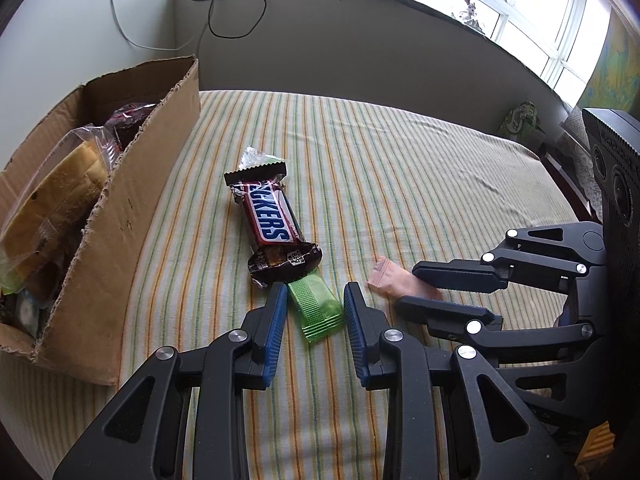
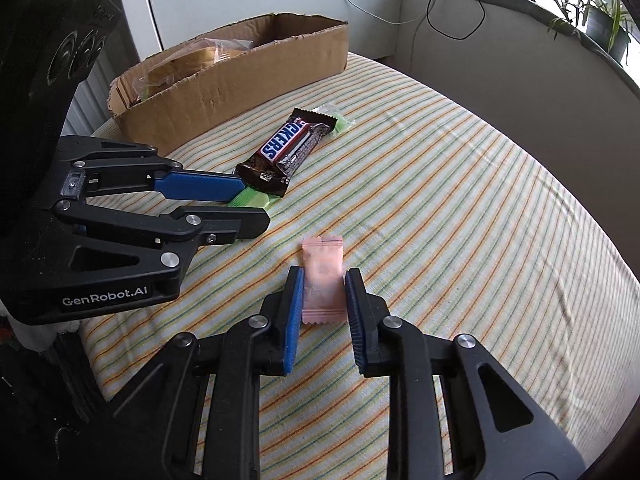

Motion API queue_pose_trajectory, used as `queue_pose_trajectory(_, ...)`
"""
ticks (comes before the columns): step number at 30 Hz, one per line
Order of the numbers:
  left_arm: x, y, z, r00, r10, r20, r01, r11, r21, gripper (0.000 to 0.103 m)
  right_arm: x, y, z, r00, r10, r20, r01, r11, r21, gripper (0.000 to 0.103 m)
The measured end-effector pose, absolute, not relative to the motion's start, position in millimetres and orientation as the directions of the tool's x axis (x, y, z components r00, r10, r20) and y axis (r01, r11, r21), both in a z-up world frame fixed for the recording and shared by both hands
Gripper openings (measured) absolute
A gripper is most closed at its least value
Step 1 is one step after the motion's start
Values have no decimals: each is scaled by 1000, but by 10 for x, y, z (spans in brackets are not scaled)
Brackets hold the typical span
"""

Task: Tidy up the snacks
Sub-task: 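Close left gripper on the green packet while right gripper closes on the pink packet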

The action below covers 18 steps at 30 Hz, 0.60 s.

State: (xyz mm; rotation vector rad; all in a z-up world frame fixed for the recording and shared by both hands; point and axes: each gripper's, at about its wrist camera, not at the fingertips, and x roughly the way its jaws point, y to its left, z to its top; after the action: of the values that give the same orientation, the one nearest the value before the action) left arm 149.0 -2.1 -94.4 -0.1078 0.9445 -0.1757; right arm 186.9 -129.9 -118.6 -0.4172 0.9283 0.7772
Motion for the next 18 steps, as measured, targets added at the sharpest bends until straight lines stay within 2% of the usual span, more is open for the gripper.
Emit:
queue_pose_trajectory(8,1480,-117,-988,597,-152,-788,138,987,-85,28,1850,-1335,-1184,391,399,-829,-729,684,-15,22)
queue_pose_trajectory(11,1470,-79,-987,602,-151,-784,136,987,-87,22,1824,-1343,-1181,403,391,-827,-720,693,-23,22)
queue_pose_trajectory(18,1373,-20,-969,606,-174,-776,128,984,-121,22,1786,-1400,-1167,428,382,-819,-691,723,-24,22)
